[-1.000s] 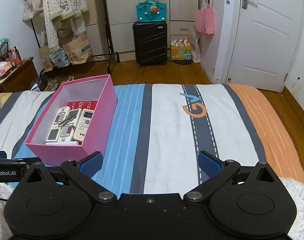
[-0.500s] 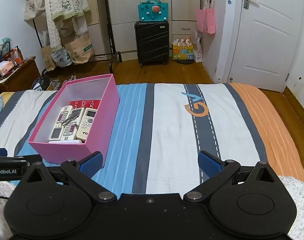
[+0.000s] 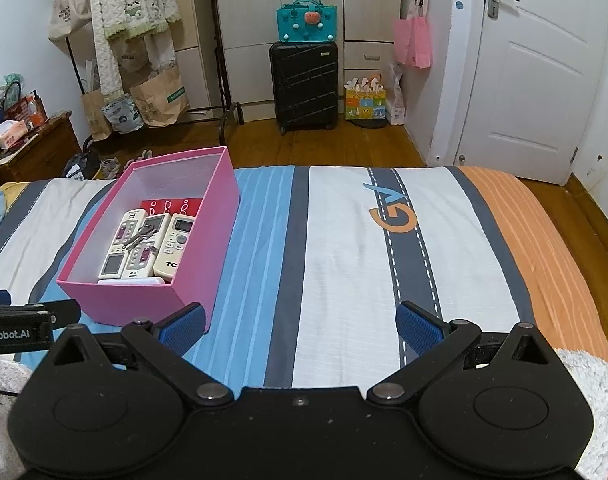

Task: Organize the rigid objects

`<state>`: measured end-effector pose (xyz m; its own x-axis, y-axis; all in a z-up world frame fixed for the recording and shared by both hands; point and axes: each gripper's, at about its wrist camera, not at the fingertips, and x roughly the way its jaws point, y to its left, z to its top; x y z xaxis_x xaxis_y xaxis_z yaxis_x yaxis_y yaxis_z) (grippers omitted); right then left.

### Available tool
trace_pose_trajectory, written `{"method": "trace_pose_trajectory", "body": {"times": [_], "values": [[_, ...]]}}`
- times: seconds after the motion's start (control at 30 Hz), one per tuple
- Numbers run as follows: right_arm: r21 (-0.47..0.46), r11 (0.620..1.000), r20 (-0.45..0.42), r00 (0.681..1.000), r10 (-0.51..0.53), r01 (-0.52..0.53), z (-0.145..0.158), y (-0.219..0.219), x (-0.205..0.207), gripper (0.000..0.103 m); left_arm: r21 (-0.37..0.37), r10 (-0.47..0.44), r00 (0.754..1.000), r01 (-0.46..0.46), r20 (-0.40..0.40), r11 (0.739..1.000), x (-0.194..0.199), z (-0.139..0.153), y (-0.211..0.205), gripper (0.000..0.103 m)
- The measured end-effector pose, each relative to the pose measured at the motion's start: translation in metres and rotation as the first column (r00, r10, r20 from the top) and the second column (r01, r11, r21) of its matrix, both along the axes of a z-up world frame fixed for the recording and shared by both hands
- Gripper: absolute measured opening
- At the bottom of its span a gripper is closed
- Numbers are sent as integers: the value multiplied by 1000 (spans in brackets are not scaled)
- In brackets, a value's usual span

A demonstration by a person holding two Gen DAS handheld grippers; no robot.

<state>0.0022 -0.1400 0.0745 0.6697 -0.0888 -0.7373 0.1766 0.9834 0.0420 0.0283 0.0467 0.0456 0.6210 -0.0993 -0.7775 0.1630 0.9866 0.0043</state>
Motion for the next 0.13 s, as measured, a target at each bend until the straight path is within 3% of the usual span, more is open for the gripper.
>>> {"method": "trace_pose_trajectory", "body": {"times": [0.13], "values": [[-3, 1000, -1, 1000, -3, 3, -1, -1, 2, 103, 4, -4, 1000, 4, 3, 1000, 1, -1, 0, 99]]}}
